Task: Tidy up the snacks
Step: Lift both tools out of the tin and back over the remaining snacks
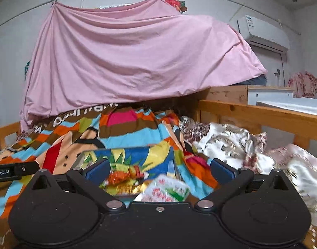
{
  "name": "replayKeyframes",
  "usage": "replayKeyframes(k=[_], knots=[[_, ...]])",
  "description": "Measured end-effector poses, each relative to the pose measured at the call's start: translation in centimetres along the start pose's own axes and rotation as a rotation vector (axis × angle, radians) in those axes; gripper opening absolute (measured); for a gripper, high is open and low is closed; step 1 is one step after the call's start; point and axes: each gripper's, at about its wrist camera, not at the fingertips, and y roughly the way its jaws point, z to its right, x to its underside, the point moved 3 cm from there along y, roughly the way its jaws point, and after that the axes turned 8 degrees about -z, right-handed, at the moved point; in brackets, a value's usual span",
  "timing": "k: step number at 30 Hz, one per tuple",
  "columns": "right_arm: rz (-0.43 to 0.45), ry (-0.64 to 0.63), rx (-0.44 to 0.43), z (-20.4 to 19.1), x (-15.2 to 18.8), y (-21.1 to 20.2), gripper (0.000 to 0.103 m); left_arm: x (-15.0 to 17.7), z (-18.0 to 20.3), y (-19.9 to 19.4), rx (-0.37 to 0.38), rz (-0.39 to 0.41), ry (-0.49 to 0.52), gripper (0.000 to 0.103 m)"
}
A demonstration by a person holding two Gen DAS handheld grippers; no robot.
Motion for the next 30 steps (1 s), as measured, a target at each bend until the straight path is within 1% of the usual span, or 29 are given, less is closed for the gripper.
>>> replayKeyframes(k=[3,9,11,14,18,24,27,30], knots=[[-0.01,0.012,-0.009,0.3,0.8,-1.9,0.102,1.3,-0.6,-1.8,-0.003,-0.011,-0.017,0.103],[-0.014,0.027,0.011,0.4,2.3,-5.0,0.102,2.8,-0.6,-5.0,-0.021,-0.003,0.008,0.103],[-0.015,0.016,-0.004,0.1,2.5,-5.8,0.102,3.6,-0.5,-6.0,-0.032,-0.018,0.025,0.103],[0.018,-0.018,-0.007,-0.5,2.7,-7.1,0.103,4.7,-0.1,-7.1,-0.032,-0.05,0.047,0.103],[0.039,-0.052,-0.008,-1.0,3.2,-8.9,0.103,5.2,0.1,-8.4,-0.031,-0.047,0.04,0.103],[0.037,-0.039,-0.014,-0.7,3.5,-10.9,0.103,6.1,0.3,-10.2,-0.077,-0.058,0.04,0.103],[0.037,-0.025,-0.021,-0.5,3.5,-11.4,0.103,6.5,0.6,-11.4,-0.089,-0.048,0.064,0.103],[0.022,-0.02,-0.026,-0.4,3.6,-11.6,0.103,6.7,1.2,-12.2,-0.081,-0.046,0.101,0.103]])
